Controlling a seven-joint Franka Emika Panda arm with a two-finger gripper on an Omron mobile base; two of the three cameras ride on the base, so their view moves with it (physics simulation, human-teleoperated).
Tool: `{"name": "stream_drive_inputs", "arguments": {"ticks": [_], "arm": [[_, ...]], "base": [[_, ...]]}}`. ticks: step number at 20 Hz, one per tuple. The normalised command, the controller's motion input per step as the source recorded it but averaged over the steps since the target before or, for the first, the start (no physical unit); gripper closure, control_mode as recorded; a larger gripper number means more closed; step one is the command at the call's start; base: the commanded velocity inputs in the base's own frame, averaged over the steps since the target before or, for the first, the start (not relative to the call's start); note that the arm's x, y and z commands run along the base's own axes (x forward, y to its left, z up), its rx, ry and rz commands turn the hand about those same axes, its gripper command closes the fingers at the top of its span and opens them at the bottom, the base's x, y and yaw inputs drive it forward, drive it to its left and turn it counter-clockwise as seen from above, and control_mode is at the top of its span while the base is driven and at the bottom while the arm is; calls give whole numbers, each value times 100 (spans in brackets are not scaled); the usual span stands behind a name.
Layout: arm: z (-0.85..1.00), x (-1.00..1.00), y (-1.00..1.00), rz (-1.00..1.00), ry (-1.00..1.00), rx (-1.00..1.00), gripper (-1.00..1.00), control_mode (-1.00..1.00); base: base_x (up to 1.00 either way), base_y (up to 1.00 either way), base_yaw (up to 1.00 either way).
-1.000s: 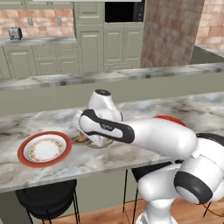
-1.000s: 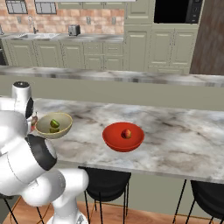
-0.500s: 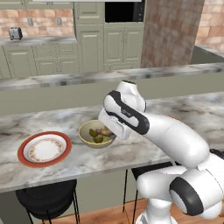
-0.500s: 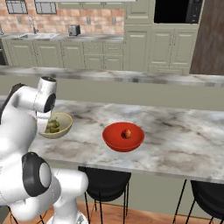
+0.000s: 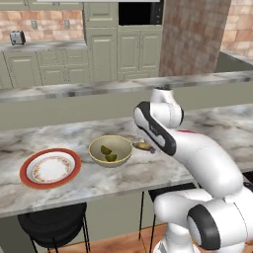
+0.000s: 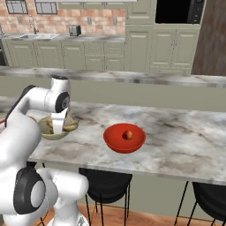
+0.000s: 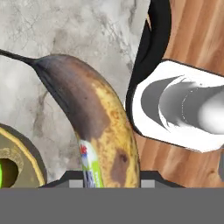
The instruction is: Take the fruits from the plate on the dining counter and place two fruits in each bowl.
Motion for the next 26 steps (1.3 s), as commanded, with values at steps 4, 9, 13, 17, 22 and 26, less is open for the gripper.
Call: {"name": "stream_drive_inputs", "arguments": {"ticks": [4, 9, 13, 17, 22, 26], "arm": [[0, 0, -76, -28, 0, -25, 100, -100], [0, 6, -80, -36, 1, -16, 100, -100], [0, 8, -87, -33, 0, -5, 100, -100], [-5, 2, -82, -15, 0, 0, 100, -100], [-21, 11, -55, 0, 0, 0, 100, -100], [-22, 29, -31, 0, 0, 0, 100, -100]], "base": [[0, 0, 0], [0, 0, 0], [0, 0, 0], [0, 0, 0], [0, 0, 0], [0, 0, 0]]}}
